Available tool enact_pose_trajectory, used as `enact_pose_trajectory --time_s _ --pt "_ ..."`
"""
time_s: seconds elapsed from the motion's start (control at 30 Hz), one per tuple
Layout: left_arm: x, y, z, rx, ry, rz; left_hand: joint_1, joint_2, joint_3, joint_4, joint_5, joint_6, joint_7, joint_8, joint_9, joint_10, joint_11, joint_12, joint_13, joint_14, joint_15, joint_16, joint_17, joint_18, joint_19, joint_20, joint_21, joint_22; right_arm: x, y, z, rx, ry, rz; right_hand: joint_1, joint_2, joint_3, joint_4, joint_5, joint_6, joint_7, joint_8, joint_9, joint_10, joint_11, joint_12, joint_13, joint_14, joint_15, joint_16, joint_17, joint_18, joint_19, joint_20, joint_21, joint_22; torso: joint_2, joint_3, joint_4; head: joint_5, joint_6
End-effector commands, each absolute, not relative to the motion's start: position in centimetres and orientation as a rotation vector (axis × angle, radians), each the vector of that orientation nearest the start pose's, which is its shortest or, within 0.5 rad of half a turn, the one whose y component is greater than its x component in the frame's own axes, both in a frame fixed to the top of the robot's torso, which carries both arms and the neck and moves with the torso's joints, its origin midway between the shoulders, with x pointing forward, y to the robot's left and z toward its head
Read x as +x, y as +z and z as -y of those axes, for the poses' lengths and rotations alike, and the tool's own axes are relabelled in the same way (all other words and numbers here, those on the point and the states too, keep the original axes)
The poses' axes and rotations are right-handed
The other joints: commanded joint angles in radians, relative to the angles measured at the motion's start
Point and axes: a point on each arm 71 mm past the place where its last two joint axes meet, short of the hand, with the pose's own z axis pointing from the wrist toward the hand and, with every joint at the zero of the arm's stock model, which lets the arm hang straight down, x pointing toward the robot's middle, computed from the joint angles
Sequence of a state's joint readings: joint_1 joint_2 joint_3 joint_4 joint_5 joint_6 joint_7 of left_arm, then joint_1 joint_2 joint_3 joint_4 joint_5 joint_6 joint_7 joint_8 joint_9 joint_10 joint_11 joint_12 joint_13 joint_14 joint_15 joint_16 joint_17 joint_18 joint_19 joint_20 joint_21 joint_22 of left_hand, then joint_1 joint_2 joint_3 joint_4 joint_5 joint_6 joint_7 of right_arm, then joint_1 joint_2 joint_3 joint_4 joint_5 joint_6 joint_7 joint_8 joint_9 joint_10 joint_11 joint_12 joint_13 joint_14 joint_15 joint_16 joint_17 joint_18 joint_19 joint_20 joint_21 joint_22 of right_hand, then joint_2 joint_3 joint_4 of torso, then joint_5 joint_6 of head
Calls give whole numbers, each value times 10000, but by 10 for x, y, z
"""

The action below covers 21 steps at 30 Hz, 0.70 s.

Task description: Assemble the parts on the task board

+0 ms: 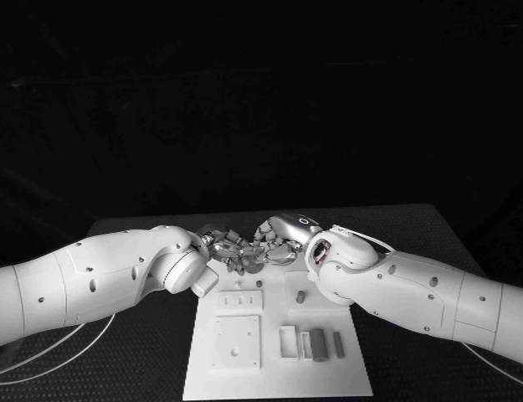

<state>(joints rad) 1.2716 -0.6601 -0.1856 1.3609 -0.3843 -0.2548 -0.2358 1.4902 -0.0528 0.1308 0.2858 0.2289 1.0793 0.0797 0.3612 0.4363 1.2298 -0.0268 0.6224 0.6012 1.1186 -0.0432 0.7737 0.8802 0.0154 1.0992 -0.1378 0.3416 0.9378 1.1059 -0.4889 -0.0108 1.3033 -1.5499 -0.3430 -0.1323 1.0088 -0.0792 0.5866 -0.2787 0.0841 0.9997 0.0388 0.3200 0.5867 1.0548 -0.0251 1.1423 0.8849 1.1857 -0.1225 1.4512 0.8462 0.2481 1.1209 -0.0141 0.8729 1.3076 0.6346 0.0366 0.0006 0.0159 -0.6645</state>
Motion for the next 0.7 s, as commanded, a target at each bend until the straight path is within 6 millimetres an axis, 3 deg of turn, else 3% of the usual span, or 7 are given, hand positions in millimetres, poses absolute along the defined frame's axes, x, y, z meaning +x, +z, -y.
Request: enact_pose_trajectory --time_s 0.03,0.07,0.13,0.27,0.57,0.67,0.7 --pt "502 -233 -164 -9023 -9980 -20965 193 88 163 -56 735 156 -85 64 275 94 -50 13 58 -35 5 53 12 14 -68 -23 -88 50 493 -235 77 -2671 7245 -16986 62 49 53 17 69 478 437 22 -16 47 -19 23 -15 -9 -83 9 9 137 53 24 27 144 1 -1 2 -17 2" --pt "503 -233 -165 -9082 -9995 -20954 133 30 200 -46 1106 171 -92 65 302 107 -56 13 84 -39 5 82 18 11 -77 -24 -99 79 493 -235 77 -2679 7229 -17004 61 49 53 17 69 478 437 22 -15 47 -19 23 -15 -9 -83 9 9 137 53 24 27 144 3 1 3 -18 0" --pt "503 -233 -165 -9170 -10025 -20952 4 -35 280 -55 1475 199 -104 66 356 132 -68 11 133 -48 -1 134 26 12 -70 -30 -108 142 493 -237 78 -2690 7208 -17030 59 49 54 17 69 478 437 21 -15 47 -19 23 -16 -9 -82 8 9 137 52 24 27 144 2 5 8 -8 -7" --pt "503 -233 -165 -9305 -10085 -20961 -204 -65 443 -106 1956 256 -131 82 448 192 -98 16 214 -73 -6 198 29 9 -79 -33 -132 248 493 -237 78 -2701 7190 -17058 56 49 55 17 69 478 438 18 -15 47 -19 22 -16 -9 -82 6 8 137 51 24 26 144 -1 10 12 -3 -23" --pt "503 -235 -165 -9773 -10362 -21171 -531 -24 652 -311 2477 356 -188 132 576 302 -152 49 335 -100 -8 273 33 15 -111 -39 -169 393 493 -237 77 -2631 7222 -16987 44 39 58 12 68 473 440 7 -14 44 -17 18 -19 -12 -80 0 7 137 45 25 21 142 -2 13 2 11 -39" --pt "503 -235 -165 -9960 -10496 -21232 -733 -14 769 -522 2648 375 -208 145 628 324 -160 58 395 -92 -12 322 44 15 -117 -40 -176 473 494 -237 79 -2530 7176 -16974 -77 -119 45 38 68 185 532 -195 -82 -27 61 -27 -40 -68 -26 -60 -7 137 2 40 -26 123 0 17 -3 27 -40" --pt "503 -235 -165 -9958 -10502 -21232 -733 -14 769 -522 2648 375 -208 145 628 324 -160 58 395 -92 -12 322 44 15 -117 -40 -176 473 494 -237 79 -2434 7177 -16951 -192 -281 15 94 65 14 607 -318 -126 -83 134 -51 -48 -110 42 -96 -14 137 -28 57 -60 111 0 18 -5 36 -47"
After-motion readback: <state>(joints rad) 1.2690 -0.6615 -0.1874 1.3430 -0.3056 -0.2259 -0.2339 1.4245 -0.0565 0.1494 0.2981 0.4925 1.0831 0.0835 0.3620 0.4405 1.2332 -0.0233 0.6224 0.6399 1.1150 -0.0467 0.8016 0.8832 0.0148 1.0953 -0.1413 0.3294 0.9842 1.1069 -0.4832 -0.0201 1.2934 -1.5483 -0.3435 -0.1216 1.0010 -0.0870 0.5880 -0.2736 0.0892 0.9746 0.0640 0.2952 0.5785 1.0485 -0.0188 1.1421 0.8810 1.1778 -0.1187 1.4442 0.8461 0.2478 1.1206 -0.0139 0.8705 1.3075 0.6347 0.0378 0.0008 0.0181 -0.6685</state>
